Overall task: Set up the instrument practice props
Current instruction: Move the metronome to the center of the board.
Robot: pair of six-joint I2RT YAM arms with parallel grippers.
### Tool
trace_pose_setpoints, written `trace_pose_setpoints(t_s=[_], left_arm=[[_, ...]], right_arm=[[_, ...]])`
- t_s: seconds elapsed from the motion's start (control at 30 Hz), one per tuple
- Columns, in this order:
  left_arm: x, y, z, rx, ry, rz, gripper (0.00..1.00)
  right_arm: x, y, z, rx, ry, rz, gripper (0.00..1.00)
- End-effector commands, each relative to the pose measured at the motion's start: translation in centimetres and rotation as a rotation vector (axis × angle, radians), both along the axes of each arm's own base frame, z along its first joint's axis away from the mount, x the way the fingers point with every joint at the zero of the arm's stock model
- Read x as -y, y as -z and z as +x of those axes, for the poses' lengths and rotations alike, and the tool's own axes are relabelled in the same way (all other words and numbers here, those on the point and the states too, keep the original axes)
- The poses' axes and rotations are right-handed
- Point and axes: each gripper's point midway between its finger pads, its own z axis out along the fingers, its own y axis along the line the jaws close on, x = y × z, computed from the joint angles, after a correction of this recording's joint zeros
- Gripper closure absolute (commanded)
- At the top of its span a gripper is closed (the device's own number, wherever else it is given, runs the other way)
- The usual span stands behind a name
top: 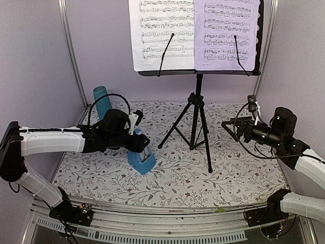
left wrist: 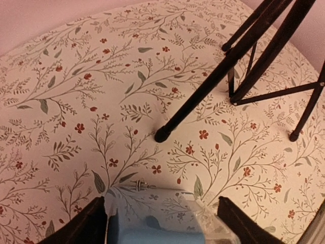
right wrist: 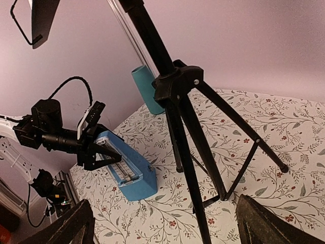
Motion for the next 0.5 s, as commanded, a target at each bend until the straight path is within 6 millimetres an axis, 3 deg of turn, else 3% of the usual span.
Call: trace_pose_setpoints(t_s=[0.0,0.1,0.27,0.4,0.47], left_arm=[[0.0,2.4,-2.3,-0.065,0.078,0.059,0.19],[-1.4,1.5,-1.3,-0.064,-0.073,0.019,0.1],[-2.0,-2.3,-1.5,-0.041,-0.298,-0.149,0.01],[-4.0,-1.9,-2.9,-0.094,-0.592,-0.134,0.01],[-3.9,-1.8,-4.0,-0.109,-0.694,-0.133,0.01]], right_arm=[[-0.9,0.9,-0.8,0.015,-0.03,-0.045,0.01],[-1.1,1.0,-1.1,0.013,-0.025,-0.057,0.01],[-0.9,1.1,-1.3,0.009,-0.013,-0.066,0.01],[-0.6,1.2,-1.5,0.012,-0.007,-0.08,0.01],[-0.5,0.9,-1.7,0.019,-0.005,-0.083,0.01]])
